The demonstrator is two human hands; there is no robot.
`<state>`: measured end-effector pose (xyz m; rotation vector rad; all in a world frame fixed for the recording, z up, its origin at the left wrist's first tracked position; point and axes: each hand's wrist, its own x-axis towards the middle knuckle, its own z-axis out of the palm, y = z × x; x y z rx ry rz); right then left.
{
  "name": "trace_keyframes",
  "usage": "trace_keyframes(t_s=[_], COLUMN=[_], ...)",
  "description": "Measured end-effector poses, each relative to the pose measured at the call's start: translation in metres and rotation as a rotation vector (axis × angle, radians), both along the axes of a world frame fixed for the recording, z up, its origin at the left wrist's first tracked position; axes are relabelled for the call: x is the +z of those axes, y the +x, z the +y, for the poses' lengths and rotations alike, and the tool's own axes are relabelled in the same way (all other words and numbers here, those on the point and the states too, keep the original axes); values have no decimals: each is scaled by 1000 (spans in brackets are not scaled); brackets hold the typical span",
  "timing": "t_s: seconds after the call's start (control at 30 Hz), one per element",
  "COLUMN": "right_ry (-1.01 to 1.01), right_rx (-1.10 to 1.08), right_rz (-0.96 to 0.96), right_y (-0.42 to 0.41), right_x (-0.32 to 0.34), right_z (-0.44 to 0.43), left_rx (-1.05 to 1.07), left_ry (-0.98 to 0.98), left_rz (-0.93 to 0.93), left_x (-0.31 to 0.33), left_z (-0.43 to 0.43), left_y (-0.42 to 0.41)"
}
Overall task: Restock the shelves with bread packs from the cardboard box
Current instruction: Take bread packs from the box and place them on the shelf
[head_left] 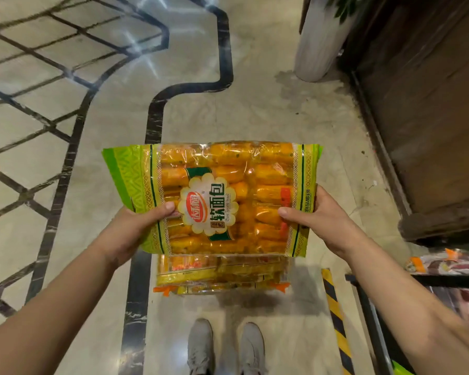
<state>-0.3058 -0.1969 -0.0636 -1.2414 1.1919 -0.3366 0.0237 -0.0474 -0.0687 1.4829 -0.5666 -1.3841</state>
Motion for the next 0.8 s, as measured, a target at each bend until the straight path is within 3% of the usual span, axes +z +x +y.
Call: trace_keyframes(t_s=[0.43,0.8], right_ry=[-226,-443], right_rx=[-230,-519], right_rz=[-261,-219], right_y=[-94,-175], right_x=[241,331], right_z=[38,119], left_rx=[-184,-368], left_ry=[-257,-547], left_rz=[-118,-99], left_x=[241,310], left_z=[-35,-72], left_y=[-58,-149])
